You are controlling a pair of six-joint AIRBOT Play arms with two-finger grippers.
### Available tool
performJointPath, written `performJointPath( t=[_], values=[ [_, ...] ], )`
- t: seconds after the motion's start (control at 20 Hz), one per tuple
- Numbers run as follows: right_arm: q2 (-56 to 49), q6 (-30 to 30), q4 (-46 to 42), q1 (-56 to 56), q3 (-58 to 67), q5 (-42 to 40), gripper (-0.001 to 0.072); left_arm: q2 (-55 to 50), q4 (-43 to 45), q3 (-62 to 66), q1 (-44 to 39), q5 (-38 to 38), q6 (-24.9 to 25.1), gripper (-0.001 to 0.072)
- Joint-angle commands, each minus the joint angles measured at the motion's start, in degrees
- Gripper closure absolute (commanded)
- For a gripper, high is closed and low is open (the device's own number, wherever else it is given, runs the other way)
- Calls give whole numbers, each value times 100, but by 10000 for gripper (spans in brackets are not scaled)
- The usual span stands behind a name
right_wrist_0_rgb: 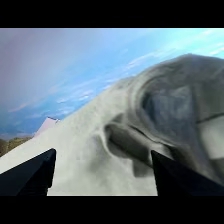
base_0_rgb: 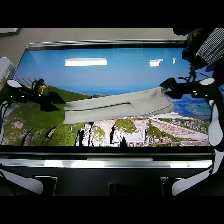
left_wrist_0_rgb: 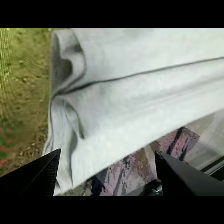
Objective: Fold the clothes and pants, and hang the long-sleeved shirts on hangers.
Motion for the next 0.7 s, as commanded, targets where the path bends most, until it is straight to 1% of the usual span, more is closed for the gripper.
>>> performJointPath(
  t=[0.0, 0.05, 0.15, 0.25, 0.35, 0.5, 0.65],
  values=[
    [4, 181, -872, -876, 323, 1080, 4, 490, 4, 326, 245, -162, -13, 0],
    [-61, 229, -1134, -1158, 323, 1200, 3, 658, 2, 374, 256, -109, -39, 0],
    [-350, 151, -1099, -1585, 323, 1547, 0, 997, 0, 380, 205, -2, -81, 2],
    [-745, -118, -673, -1781, 323, 1930, -3, 1285, 0, 380, 61, 0, -81, 3],
    [-1080, -450, -184, -1744, 323, 2166, -4, 1508, 0, 380, -151, 31, -79, 4],
    [-1255, -614, 221, -1486, 328, 1939, -4, 1692, -2, 380, -509, 258, -76, 4],
    [-1255, -584, 251, -1110, 433, 1655, -4, 1711, -2, 380, -852, 483, -66, 4]
  ],
)
